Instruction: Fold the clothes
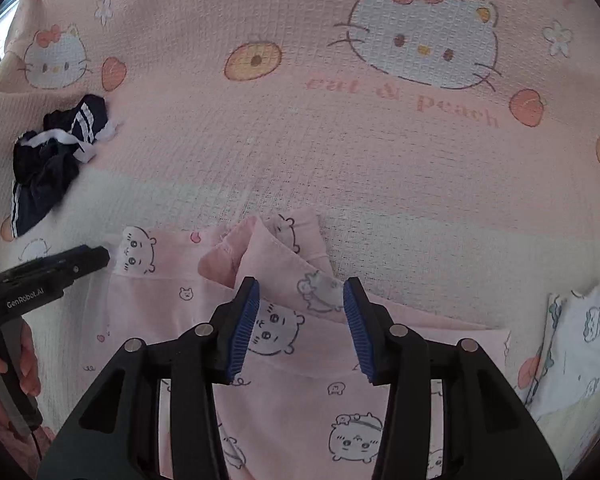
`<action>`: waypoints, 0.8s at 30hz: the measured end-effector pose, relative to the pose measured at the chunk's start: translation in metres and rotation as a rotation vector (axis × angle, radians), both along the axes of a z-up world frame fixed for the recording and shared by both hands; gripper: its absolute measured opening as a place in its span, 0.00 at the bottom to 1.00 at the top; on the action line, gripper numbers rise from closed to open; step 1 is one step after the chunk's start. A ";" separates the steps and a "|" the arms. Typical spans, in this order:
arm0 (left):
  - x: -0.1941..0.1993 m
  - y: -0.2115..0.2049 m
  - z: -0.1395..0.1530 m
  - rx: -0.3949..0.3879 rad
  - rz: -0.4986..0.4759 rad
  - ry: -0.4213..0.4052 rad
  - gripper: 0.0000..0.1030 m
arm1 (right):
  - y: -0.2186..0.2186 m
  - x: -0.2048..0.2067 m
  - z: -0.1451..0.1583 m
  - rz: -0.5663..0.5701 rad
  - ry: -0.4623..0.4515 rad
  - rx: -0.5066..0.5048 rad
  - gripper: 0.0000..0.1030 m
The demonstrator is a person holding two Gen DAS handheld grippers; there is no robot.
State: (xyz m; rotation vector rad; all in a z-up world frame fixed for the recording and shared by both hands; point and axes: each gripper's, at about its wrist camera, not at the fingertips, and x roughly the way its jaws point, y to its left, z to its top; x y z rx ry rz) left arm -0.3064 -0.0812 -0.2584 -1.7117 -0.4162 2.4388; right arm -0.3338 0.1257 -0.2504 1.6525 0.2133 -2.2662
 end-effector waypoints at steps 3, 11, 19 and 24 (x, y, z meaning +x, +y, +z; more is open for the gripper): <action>-0.007 0.014 0.013 -0.033 -0.042 0.003 0.52 | -0.003 0.002 -0.017 0.036 -0.043 -0.021 0.48; -0.017 -0.005 0.042 0.007 0.038 0.012 0.05 | 0.036 0.008 -0.004 -0.072 0.031 -0.045 0.08; -0.001 -0.051 0.024 0.006 0.106 -0.011 0.05 | 0.089 -0.008 -0.016 -0.179 -0.077 0.002 0.24; -0.002 -0.053 0.022 0.038 0.078 -0.012 0.06 | 0.094 -0.007 0.031 -0.282 0.140 0.101 0.37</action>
